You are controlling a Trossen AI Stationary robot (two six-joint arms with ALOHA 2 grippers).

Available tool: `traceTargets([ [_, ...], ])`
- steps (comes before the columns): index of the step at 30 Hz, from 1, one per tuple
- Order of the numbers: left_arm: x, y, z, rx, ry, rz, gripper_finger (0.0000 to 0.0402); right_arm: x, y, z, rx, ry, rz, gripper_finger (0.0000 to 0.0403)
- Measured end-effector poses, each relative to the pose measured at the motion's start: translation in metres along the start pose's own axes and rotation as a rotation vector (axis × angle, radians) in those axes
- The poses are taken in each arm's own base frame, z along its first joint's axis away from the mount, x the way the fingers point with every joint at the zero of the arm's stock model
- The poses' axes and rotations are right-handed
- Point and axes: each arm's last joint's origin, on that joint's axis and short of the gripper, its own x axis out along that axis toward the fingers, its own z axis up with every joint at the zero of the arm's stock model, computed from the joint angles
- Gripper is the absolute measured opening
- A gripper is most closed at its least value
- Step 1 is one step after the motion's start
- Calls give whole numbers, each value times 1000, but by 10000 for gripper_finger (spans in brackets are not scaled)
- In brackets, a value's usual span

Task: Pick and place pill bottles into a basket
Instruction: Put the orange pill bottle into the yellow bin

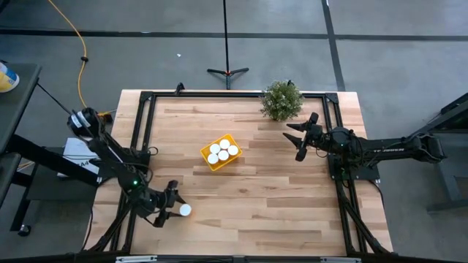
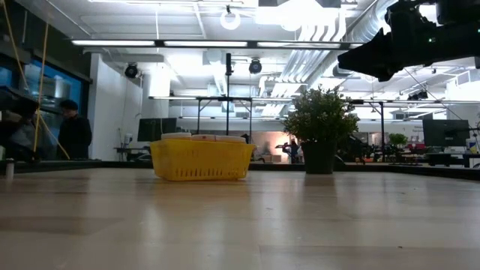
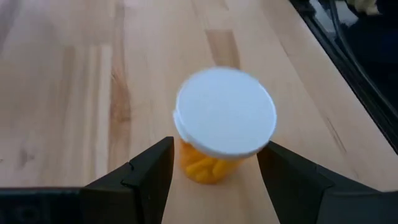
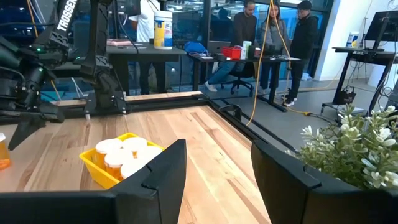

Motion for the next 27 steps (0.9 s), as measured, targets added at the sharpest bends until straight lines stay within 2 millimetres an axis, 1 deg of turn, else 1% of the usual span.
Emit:
traceTargets([
  [4,5,4,-1,-8,59,-27,264,0,0,0,0,0,0,172],
  [7,9,6,-1,-4,51,-16,264,0,0,0,0,0,0,172],
  [12,14,5,2,70,16,-37,264,0,0,0,0,1,0,172],
  [27,14,1,6,195,-25,-70,264,0,0,0,0,1,0,172],
])
